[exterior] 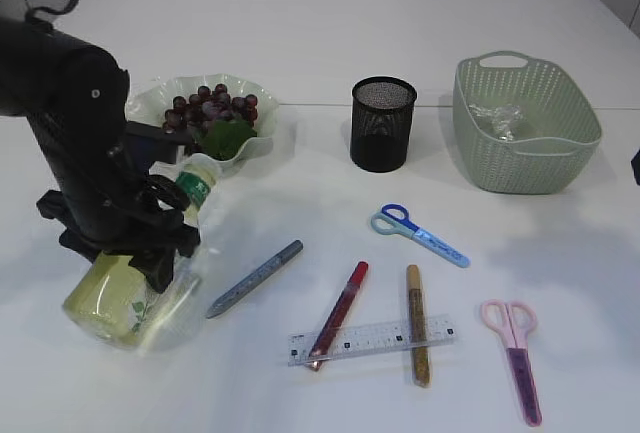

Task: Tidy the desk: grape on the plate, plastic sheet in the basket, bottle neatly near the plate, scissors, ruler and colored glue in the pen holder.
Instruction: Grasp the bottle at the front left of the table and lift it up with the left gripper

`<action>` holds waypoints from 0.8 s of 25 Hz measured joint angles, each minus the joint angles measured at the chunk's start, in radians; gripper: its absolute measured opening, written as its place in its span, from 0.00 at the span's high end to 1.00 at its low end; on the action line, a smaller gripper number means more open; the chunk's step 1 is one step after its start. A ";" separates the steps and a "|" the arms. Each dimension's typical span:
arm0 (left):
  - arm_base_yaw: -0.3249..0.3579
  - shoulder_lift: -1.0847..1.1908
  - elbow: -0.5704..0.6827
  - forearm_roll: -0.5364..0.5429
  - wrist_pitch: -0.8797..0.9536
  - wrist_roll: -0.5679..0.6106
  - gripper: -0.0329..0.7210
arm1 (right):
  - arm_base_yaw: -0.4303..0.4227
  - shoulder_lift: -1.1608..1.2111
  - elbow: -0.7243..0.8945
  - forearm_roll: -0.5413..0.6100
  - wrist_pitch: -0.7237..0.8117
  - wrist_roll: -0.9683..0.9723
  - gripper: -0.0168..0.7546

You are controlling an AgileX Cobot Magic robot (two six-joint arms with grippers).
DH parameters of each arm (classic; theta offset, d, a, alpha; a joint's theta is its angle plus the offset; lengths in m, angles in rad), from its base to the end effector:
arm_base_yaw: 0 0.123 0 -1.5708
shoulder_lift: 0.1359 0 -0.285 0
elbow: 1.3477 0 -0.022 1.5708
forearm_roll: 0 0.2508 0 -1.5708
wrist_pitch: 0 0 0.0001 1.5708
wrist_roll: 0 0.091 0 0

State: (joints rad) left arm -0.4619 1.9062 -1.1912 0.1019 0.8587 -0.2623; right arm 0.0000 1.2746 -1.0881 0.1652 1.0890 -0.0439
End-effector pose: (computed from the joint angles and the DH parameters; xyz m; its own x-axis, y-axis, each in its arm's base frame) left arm 0.3192 -0.1511 0.1570 -0.9600 0.2615 -0.1000 0.2567 0.9647 0.0584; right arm 0.2402 0.0133 0.3180 -0.9269 0.0328 -0.3738 -0.0244 0.9888 0.1474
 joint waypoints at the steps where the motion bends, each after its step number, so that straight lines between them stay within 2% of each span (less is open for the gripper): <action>1: 0.000 -0.016 0.010 0.011 -0.011 0.000 0.39 | 0.000 0.000 0.000 0.000 0.000 -0.002 0.31; 4: 0.000 -0.077 0.078 0.040 -0.059 0.002 0.39 | 0.000 0.000 0.000 0.000 0.000 -0.002 0.31; 11: 0.000 -0.343 0.362 0.107 -0.200 0.002 0.40 | 0.000 0.000 0.000 0.000 0.006 -0.004 0.31; 20: 0.000 -0.665 0.491 0.113 -0.373 0.002 0.40 | 0.000 0.000 0.000 0.000 0.010 -0.004 0.31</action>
State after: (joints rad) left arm -0.4619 1.2415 -0.7002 0.2154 0.4859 -0.2605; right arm 0.0000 1.2746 -1.0881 0.1652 1.0986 -0.0477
